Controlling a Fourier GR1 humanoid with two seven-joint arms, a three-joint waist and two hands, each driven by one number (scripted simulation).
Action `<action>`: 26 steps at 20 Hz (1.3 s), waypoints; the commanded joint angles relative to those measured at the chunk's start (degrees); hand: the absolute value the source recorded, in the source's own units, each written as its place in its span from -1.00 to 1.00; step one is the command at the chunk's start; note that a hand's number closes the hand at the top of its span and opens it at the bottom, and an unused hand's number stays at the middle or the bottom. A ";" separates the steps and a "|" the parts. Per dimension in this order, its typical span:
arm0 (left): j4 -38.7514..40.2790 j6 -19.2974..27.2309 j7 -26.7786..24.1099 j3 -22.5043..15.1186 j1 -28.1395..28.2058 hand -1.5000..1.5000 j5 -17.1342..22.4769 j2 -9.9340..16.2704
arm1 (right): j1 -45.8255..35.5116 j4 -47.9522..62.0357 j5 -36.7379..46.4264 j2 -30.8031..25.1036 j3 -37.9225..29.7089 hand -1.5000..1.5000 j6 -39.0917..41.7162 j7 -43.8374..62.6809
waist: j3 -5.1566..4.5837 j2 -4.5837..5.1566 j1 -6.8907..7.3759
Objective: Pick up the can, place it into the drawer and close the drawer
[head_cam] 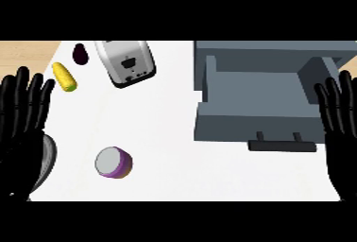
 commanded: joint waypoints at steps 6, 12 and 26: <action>-14.63 18.14 4.07 -6.32 19.16 -1.00 -14.74 -5.20 | 4.80 -1.01 -0.62 0.21 -0.95 -1.00 0.89 -3.80 | 0.04 -0.79 0.40; -12.67 32.77 16.63 -10.60 28.99 -1.00 -12.53 -5.28 | 4.49 3.52 -0.11 0.11 -4.45 -1.00 -3.53 9.43 | -0.06 -0.26 0.01; -7.26 47.49 22.00 -27.81 25.89 -1.00 -27.90 -5.30 | 9.22 -0.20 -2.16 -0.59 -5.50 -1.00 0.33 7.22 | -0.10 -0.12 -1.34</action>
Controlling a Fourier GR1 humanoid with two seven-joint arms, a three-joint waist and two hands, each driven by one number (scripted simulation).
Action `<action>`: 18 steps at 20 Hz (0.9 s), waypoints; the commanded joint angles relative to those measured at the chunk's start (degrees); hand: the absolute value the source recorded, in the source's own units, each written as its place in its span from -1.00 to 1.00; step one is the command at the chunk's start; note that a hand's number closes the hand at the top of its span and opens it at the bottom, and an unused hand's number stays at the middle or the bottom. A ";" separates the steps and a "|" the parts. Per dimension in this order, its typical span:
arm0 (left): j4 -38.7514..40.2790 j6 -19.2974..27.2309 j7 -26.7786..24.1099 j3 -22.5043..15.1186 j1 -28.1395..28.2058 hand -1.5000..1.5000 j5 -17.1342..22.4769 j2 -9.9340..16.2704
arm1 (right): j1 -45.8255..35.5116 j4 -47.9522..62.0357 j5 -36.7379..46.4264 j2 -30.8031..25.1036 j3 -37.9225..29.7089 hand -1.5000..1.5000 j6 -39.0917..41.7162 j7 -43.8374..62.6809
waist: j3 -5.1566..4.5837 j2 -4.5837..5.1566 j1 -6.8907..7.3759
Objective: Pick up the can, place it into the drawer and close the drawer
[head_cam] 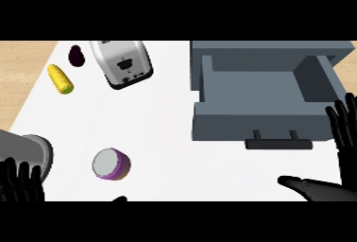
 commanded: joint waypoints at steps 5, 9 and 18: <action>7.35 4.48 -2.64 -1.02 -1.75 -1.00 2.19 -0.04 | 0.17 -1.26 -1.52 -0.42 -2.20 -1.00 1.00 -0.17 | -0.04 -0.01 -0.05; 16.98 9.83 -6.17 -1.69 -5.75 -1.00 5.73 -0.05 | 0.65 3.63 -2.32 -0.41 -3.92 -1.00 2.55 -4.99 | -0.04 0.05 -0.06; 30.86 13.09 -19.97 0.77 -8.02 -1.00 19.24 -0.05 | -0.14 -2.04 -2.20 -1.00 -3.69 -1.00 2.36 1.47 | -0.08 0.04 0.02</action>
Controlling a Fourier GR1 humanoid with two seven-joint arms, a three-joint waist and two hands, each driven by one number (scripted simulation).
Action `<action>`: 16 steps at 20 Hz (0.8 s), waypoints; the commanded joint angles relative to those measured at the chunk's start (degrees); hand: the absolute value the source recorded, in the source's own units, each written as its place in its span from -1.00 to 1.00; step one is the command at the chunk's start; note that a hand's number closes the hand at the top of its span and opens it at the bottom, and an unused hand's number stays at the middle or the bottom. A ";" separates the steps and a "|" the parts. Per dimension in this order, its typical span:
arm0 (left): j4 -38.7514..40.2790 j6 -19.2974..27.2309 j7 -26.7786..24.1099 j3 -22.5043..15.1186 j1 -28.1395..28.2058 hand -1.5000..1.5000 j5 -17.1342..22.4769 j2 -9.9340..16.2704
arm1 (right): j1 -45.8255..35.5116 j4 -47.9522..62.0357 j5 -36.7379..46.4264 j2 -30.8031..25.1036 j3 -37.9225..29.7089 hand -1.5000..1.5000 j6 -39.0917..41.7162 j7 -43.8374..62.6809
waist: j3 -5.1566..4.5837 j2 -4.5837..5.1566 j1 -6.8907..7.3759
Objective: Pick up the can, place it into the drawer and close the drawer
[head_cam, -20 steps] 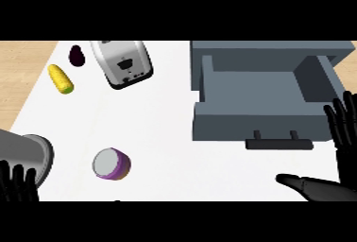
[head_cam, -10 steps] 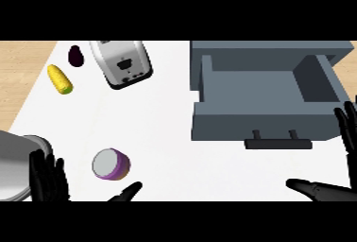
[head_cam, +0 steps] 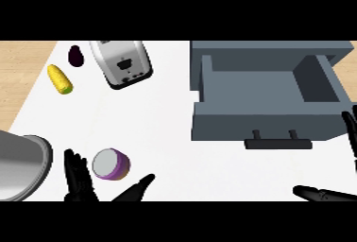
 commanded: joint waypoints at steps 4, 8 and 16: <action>10.43 -0.55 -18.26 5.66 0.39 -1.00 16.69 -0.07 | 2.37 -3.92 -2.94 -0.94 -2.76 -1.00 1.95 1.64 | -0.04 -0.04 0.09; 14.42 0.74 -21.99 4.48 -1.16 -1.00 21.33 -0.08 | 7.03 -4.55 0.64 2.80 0.20 -1.00 2.21 -2.11 | 0.00 -0.03 -0.09; 26.07 -5.39 -33.84 11.46 -3.09 -1.00 33.01 -0.08 | 2.90 -1.99 -7.15 -2.56 -8.85 -1.00 6.08 -0.58 | 0.01 0.02 -0.04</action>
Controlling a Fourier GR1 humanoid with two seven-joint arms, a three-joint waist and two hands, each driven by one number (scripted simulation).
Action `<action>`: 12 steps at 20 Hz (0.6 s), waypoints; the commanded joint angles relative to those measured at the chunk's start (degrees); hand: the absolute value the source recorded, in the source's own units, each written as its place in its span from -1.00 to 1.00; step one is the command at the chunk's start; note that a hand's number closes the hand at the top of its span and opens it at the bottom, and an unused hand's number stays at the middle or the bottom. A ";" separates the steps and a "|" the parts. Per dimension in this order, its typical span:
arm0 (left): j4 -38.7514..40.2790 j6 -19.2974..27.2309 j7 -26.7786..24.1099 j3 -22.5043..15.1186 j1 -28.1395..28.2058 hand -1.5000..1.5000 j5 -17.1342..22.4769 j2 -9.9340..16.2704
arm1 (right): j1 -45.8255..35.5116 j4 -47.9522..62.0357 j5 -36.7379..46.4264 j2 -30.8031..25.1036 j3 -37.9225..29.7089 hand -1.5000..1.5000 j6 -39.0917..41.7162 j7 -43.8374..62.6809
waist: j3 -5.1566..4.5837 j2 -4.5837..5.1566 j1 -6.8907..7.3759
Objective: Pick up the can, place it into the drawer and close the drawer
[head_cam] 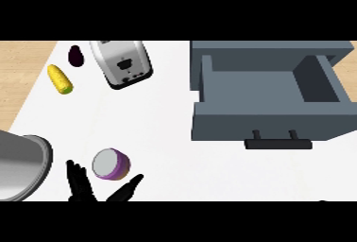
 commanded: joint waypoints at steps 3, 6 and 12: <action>8.71 -6.11 -6.38 5.83 -3.26 -1.00 7.26 0.37 | -3.25 0.28 -2.68 -1.93 -3.02 -1.00 0.29 3.72 | 0.02 0.04 0.00; 14.27 -3.69 -13.25 2.16 -5.65 -1.00 14.07 -0.09 | 1.09 -1.62 4.28 3.12 3.48 -1.00 0.11 -0.06 | 0.01 0.03 -0.06; 19.45 -8.89 -13.22 10.59 -9.34 -1.00 15.35 1.28 | 2.09 -6.40 2.66 3.19 1.80 -1.00 0.15 2.83 | 0.03 0.02 -0.25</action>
